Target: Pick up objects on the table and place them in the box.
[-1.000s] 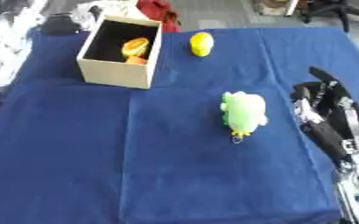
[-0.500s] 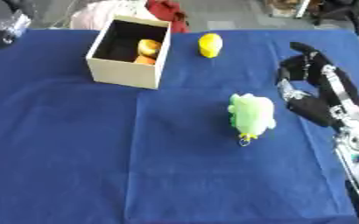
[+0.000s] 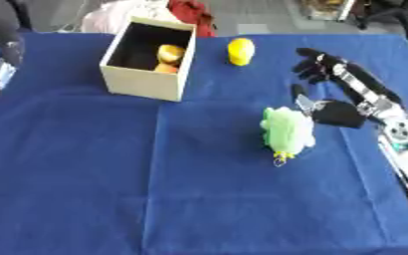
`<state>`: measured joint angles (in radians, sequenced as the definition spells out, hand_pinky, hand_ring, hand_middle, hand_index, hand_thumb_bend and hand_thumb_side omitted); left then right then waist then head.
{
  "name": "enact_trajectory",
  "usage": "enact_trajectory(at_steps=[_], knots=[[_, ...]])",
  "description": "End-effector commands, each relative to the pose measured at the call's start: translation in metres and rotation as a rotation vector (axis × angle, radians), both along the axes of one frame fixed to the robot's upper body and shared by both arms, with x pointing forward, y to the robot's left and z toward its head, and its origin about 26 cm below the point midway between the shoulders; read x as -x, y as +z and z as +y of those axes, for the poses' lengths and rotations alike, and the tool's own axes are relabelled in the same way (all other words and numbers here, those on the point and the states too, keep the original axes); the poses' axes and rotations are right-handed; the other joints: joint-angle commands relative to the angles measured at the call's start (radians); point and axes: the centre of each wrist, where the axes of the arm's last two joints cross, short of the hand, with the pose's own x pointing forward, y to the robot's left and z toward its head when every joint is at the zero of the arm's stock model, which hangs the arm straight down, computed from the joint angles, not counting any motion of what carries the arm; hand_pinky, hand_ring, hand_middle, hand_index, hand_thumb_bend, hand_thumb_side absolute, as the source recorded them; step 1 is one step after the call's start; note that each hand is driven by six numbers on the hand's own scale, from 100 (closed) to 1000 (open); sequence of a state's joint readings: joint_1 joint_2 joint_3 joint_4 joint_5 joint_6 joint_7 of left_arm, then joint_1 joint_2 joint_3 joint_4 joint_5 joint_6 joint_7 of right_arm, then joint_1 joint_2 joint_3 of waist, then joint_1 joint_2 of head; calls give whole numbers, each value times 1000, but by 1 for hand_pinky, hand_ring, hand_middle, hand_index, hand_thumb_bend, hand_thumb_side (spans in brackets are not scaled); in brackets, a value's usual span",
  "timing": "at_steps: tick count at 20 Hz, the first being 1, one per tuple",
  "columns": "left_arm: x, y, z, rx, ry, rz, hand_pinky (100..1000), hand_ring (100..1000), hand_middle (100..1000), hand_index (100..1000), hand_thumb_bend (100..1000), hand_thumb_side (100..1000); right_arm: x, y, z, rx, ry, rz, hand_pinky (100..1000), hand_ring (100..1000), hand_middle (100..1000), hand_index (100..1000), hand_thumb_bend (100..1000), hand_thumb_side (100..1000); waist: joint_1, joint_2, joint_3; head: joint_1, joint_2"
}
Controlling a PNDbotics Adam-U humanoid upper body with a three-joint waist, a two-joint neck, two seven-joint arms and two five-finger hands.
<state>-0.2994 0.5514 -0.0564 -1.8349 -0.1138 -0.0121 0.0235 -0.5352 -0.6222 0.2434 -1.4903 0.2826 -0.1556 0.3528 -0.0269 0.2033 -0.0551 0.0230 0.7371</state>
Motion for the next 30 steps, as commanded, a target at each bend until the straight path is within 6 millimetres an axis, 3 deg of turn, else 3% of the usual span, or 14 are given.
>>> enact_trajectory(at_steps=[1, 4, 8, 18, 30], knots=[[5, 5, 1, 13, 0, -26, 856, 633, 609, 768, 260, 590, -5, 11, -16, 179, 21, 34, 816, 843, 837, 1000, 213, 484, -13, -9, 4, -4, -4], [8, -1, 0, 35, 1, -15, 857, 632, 607, 768, 256, 598, -8, 8, -24, 283, 38, 88, 831, 857, 858, 1000, 289, 506, -17, -11, 7, -7, -7], [9, -8, 0, 56, 5, 5, 858, 632, 606, 767, 252, 605, -10, 4, -31, 348, 42, 129, 836, 861, 865, 1000, 315, 518, -20, -12, 10, -7, -6], [10, -15, 1, 76, 7, 34, 859, 631, 606, 768, 187, 634, -13, 2, -42, 426, 18, 162, 843, 866, 873, 1000, 338, 539, -22, -13, 14, -7, -7], [10, -18, -1, 86, 5, 39, 859, 630, 605, 768, 173, 641, -29, -19, -34, 519, -21, 166, 844, 864, 873, 1000, 343, 524, -21, -9, 25, -11, -14]])
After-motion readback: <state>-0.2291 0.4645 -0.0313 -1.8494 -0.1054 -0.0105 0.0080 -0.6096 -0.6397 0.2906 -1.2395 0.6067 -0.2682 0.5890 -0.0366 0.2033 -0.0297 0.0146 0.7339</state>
